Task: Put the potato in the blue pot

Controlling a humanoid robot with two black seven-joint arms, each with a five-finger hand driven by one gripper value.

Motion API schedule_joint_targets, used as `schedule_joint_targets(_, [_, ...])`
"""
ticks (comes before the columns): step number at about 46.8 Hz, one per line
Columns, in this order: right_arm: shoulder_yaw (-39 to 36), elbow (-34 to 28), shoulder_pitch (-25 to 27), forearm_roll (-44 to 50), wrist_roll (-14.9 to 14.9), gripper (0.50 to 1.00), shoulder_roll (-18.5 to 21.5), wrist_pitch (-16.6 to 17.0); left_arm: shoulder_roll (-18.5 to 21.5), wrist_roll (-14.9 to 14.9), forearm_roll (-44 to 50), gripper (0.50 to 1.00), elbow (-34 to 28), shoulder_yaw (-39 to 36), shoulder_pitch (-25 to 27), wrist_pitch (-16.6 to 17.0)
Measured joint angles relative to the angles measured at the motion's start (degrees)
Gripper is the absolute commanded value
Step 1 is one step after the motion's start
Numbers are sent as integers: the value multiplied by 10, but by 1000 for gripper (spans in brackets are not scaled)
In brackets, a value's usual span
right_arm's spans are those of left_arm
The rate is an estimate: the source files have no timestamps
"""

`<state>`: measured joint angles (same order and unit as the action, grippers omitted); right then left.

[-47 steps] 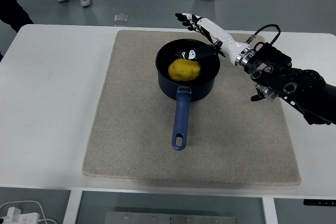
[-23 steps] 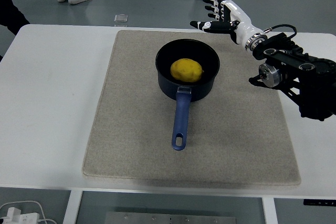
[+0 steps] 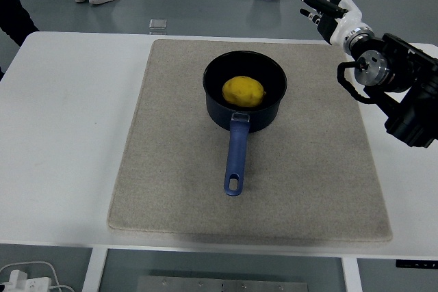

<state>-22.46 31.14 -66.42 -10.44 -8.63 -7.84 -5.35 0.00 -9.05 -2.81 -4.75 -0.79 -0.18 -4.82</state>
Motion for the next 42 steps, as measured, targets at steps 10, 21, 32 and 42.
schedule_joint_targets(10, [-41,-14,12,-20,0,932,2,3,0,0,0,996,0,0,0,0])
schedule_joint_targets(21, [-78,-14,27,-22,0,932,0,7,0,0,0,996,0,0,0,0])
schedule_joint_targets(32, [-83,-27,49,-21,-2,930,-3,43,0,0,0,996,0,0,0,0])
schedule_joint_targets(42, [-86,-45,65,-21,-8,930,-9,86,0,0,0,996,0,0,0,0])
